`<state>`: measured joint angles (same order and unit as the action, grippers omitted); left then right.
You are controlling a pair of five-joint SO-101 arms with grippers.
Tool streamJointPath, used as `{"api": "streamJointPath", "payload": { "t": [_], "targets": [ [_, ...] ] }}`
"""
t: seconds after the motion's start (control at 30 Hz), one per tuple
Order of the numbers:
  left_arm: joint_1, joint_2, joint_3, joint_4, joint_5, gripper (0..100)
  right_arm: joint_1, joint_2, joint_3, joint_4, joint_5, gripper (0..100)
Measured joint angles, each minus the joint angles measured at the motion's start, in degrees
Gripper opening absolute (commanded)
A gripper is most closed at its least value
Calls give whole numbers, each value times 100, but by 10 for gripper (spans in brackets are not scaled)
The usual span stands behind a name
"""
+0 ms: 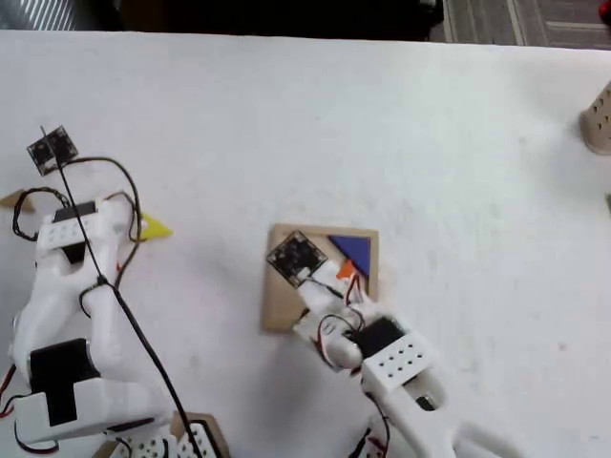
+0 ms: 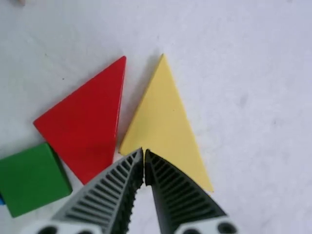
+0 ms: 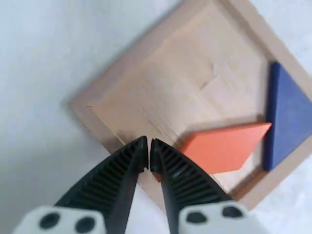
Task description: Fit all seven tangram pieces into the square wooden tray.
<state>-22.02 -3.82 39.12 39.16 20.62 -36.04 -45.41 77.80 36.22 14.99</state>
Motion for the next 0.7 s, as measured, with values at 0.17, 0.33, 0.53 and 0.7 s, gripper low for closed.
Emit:
{"api": "streamJointPath", "payload": {
  "t": [0.17, 0.33, 0.53, 0.7],
  "targets": [
    [-9, 0, 0, 0, 0, 24, 211, 695, -220, -62, 18, 20],
    [9, 0, 0, 0, 0, 24, 615, 835, -413, 334, 615, 20],
    [26, 0, 0, 0, 0, 24, 818, 835, -440, 440, 800, 20],
    [70, 0, 0, 0, 0, 24, 826, 387, -440, 642, 826, 20]
  ]
}}
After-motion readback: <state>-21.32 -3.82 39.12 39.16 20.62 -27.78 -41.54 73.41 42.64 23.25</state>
